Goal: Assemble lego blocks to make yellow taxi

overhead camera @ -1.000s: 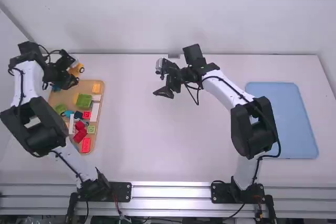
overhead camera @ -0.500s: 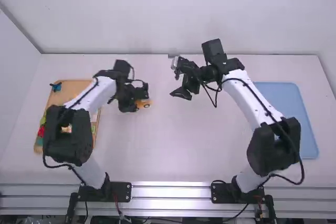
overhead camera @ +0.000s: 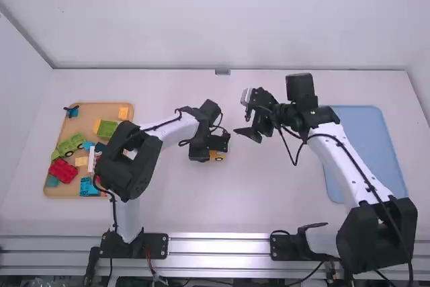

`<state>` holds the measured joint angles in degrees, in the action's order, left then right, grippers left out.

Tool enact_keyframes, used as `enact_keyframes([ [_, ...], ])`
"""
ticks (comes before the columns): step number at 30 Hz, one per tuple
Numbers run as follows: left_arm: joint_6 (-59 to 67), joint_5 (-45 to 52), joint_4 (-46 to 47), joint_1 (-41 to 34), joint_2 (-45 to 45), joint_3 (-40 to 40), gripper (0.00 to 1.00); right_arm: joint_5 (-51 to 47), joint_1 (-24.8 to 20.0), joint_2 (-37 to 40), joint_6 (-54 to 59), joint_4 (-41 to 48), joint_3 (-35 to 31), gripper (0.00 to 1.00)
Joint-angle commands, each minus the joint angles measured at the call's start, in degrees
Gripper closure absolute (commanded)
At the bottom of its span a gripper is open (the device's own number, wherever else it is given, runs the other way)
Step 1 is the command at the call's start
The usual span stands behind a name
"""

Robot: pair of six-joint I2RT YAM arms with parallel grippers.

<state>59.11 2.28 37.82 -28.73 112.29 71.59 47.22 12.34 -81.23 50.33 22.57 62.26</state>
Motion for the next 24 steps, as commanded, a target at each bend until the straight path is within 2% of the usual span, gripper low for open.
enact_keyframes([
  [1, -4.5, 0.3, 0.3, -1.8, 0.1, 0.6, 0.78, 6.4, -1.0, 3.1, -3.4, -3.2, -3.1, 0.01],
  [5, -4.7, -0.2, 0.9, -3.1, 0.5, 0.4, 0.75, 9.4, -2.2, 3.3, -3.8, -6.8, -5.1, 0.01],
  [9, -4.6, -0.3, 0.4, -3.1, 1.4, 0.5, 0.67, 10.4, -2.7, 3.3, -3.8, -7.2, -5.4, 0.02],
  [11, -4.0, -0.2, 0.2, -3.0, 1.5, 0.5, 0.48, 10.4, -2.7, 3.3, -3.8, -7.2, -5.3, 0.01],
  [12, -4.0, -0.2, 0.2, -2.9, 1.5, 0.5, 0.42, 10.4, -2.6, 3.3, -3.8, -7.2, -5.3, 0.01],
  [13, -4.1, -0.2, 0.1, -2.9, 1.5, 0.5, 0.4, 10.4, -2.6, 3.3, -3.8, -7.2, -5.3, 0.01],
  [15, -4.0, -0.2, -0.3, -3.2, 1.5, 0.5, 0.3, 10.4, -2.7, 3.3, -3.8, -7.2, -5.3, 0.01],
  [16, -4.0, -0.1, -0.4, -3.0, 1.5, 0.4, 0.29, 10.5, -2.7, 3.3, -3.8, -7.2, -5.3, 0.01],
  [21, -4.0, -1.9, -0.6, -2.8, 1.5, 0.5, 0.01, 11.9, -2.6, 3.3, -4.1, -8.5, -5.4, 0.01],
  [24, -3.7, -2.6, 0.6, -3.0, 1.4, 1.3, 0.01, 12.4, -2.4, 3.3, -4.1, -9.9, -5.3, 0.01],
])
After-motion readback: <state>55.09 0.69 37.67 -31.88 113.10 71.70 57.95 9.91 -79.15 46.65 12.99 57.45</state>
